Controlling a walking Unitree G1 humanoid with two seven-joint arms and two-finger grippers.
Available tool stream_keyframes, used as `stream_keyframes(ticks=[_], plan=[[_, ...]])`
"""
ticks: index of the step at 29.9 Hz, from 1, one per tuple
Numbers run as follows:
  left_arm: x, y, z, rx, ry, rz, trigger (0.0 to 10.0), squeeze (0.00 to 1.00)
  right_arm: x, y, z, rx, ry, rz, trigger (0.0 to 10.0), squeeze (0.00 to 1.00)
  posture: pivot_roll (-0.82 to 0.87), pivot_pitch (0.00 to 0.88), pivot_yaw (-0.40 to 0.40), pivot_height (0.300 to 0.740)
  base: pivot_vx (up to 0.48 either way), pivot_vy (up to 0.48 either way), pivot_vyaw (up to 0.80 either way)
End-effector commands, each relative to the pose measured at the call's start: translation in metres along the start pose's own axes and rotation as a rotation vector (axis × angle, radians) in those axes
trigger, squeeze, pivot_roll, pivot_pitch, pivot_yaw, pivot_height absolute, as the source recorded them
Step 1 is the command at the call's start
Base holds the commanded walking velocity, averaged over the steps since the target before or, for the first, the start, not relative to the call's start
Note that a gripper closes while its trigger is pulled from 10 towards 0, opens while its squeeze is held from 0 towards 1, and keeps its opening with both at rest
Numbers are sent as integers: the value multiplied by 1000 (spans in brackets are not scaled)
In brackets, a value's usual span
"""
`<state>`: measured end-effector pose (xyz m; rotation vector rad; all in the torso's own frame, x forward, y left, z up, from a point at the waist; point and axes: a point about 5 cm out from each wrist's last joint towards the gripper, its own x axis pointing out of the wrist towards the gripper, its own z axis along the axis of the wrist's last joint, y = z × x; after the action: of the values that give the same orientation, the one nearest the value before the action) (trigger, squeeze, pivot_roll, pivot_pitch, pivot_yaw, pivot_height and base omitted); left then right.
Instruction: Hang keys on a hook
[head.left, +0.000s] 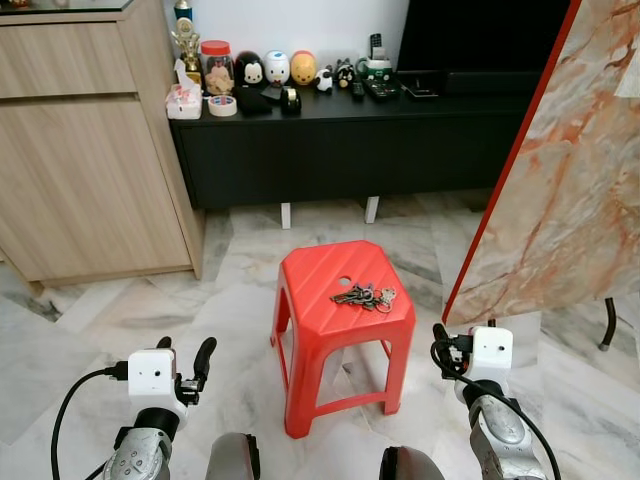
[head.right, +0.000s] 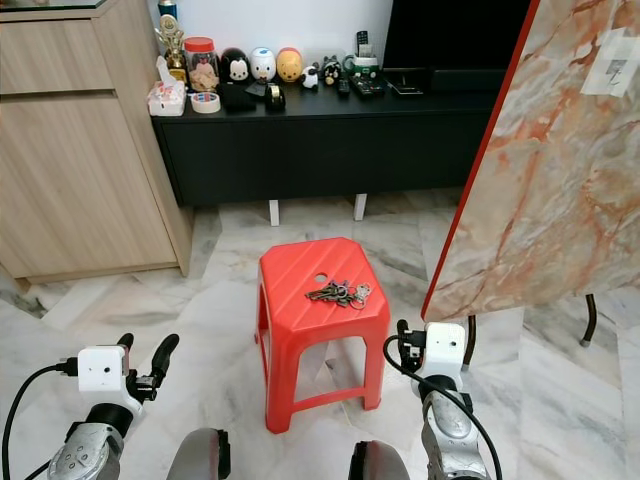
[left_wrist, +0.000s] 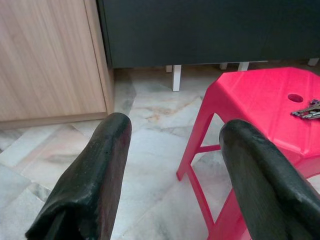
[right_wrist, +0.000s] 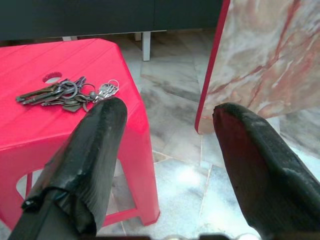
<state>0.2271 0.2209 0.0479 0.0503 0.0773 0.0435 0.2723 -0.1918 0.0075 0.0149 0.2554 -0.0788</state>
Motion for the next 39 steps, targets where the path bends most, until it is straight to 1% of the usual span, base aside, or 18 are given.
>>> stream_keyframes(ticks=[1,9,17,25,30,39], plan=[[2,4,1,2,8,4,10000,0,0,-1,0,-3,-3,-4,10000,0,88,0,-64,591,0,0,0],[3,7,2,6,12,11,10000,0,-1,0,-2,5,7,5,10000,0,87,0,-60,591,0,0,0],[4,6,2,5,14,8,10000,0,-1,-1,-4,0,27,2,10000,0,85,0,-58,591,0,0,0],[5,6,2,5,13,7,10000,0,0,-1,-2,3,8,6,10000,0,86,0,-59,591,0,0,0],[6,6,3,5,14,7,10000,0,0,1,-2,-22,10,40,10000,0,85,0,-60,591,264,0,0],[8,4,4,5,11,2,10000,0,0,2,1,5,-5,34,10000,0,85,0,-61,591,296,0,148]])
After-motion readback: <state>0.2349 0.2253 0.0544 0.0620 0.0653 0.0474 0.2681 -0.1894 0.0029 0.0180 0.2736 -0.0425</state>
